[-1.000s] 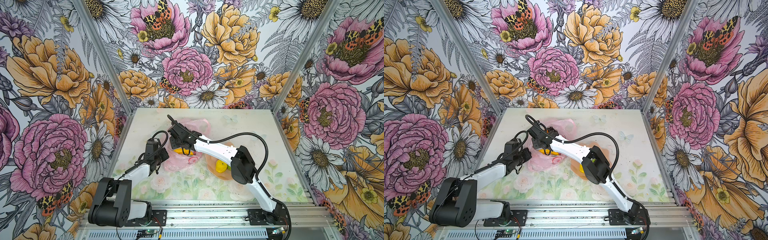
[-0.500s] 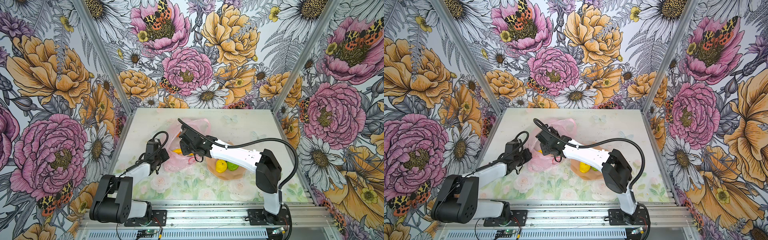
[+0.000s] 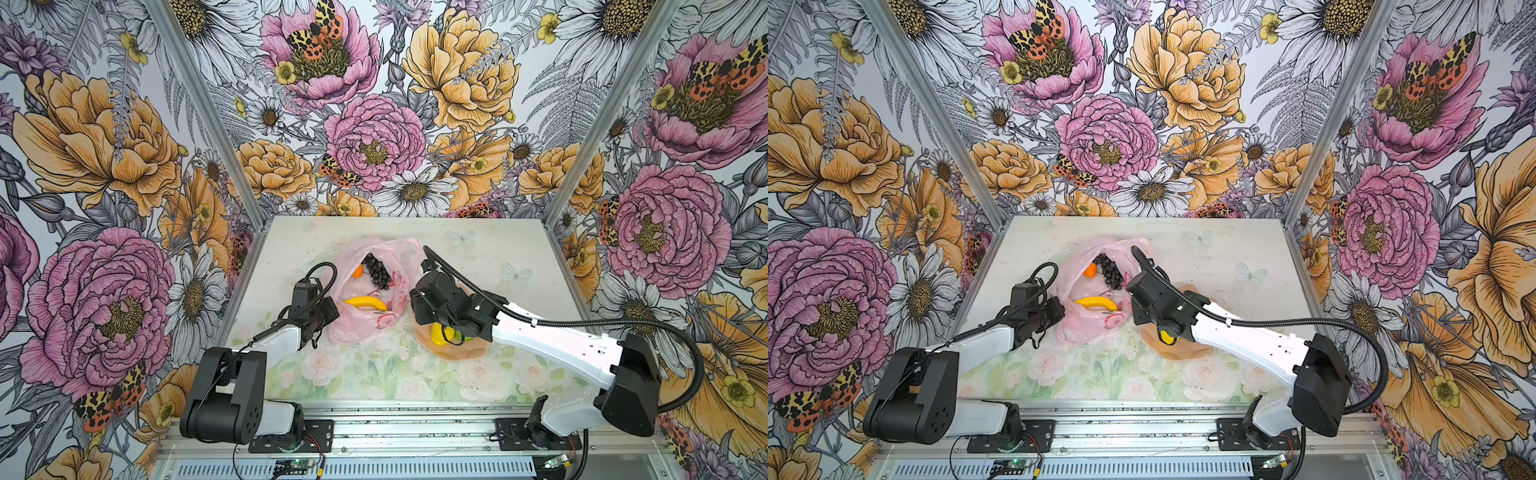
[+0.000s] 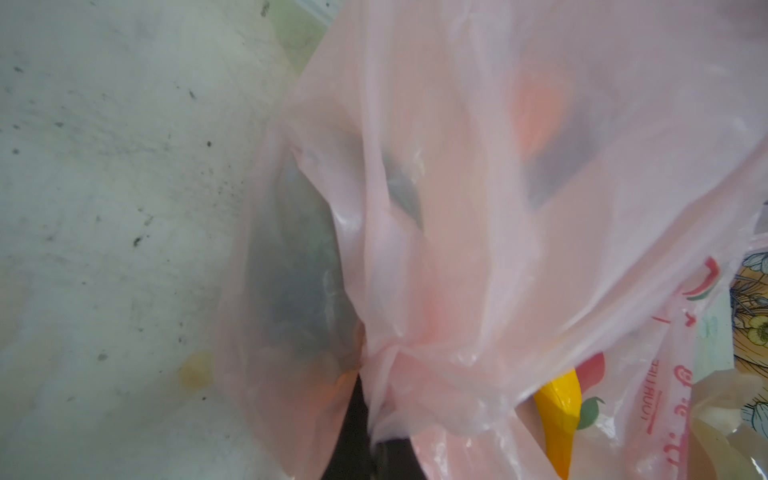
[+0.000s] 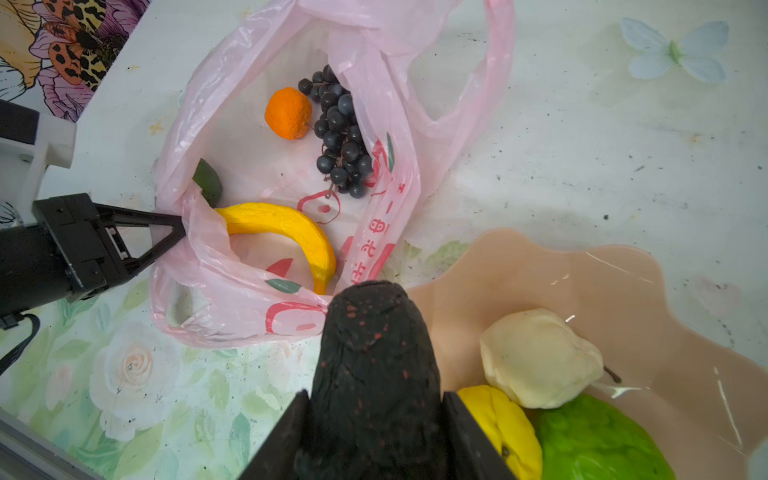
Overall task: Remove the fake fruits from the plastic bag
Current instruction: 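Carry the avocado over the peach bowl with the right gripper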
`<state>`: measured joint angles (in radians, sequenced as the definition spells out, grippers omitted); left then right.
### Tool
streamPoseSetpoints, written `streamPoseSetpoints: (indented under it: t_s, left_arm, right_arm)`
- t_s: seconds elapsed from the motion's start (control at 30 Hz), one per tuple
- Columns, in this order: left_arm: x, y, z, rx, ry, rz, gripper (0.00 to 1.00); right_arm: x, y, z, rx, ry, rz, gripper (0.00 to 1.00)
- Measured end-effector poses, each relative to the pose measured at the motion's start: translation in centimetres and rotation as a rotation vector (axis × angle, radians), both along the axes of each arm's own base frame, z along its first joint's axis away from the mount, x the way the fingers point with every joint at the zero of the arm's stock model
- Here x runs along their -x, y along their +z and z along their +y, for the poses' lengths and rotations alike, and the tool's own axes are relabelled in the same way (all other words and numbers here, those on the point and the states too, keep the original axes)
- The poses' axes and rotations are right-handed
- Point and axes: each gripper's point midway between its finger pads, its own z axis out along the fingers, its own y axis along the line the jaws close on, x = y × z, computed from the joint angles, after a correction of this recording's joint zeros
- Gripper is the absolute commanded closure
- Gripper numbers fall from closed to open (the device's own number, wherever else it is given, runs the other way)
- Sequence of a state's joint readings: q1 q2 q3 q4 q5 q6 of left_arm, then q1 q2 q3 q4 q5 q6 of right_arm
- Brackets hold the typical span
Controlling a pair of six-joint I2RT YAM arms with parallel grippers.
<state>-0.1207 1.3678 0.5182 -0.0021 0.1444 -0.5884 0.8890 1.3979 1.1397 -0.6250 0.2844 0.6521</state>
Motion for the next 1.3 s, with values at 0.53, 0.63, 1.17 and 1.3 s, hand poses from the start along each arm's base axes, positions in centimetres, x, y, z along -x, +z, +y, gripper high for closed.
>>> streamPoseSetpoints:
  t_s: [0.53, 0.63, 1.17, 1.3]
  left_arm:
    - [0.1, 0.0, -0.3, 0.018, -0.008, 0.004, 1.00]
    - [0.1, 0.0, -0.4, 0.022, -0.011, 0.004, 1.00]
    - [0.1, 0.0, -0.3, 0.023, -0.009, 0.004, 1.00]
    - [0.1, 0.0, -0.3, 0.023, -0.009, 0.004, 1.00]
  right_arm:
    - [2.4, -2.4, -11.3, 0.014, -0.285, 0.103, 0.54]
    - [3.0, -3.9, -12.8, 0.033, -0.328, 0.140, 0.54]
    - [4.2, -7.8, -17.2, 0.122, -0.458, 0.215, 0.54]
    - [4.1, -8.2, -17.3, 0.144, -0.462, 0.223, 0.54]
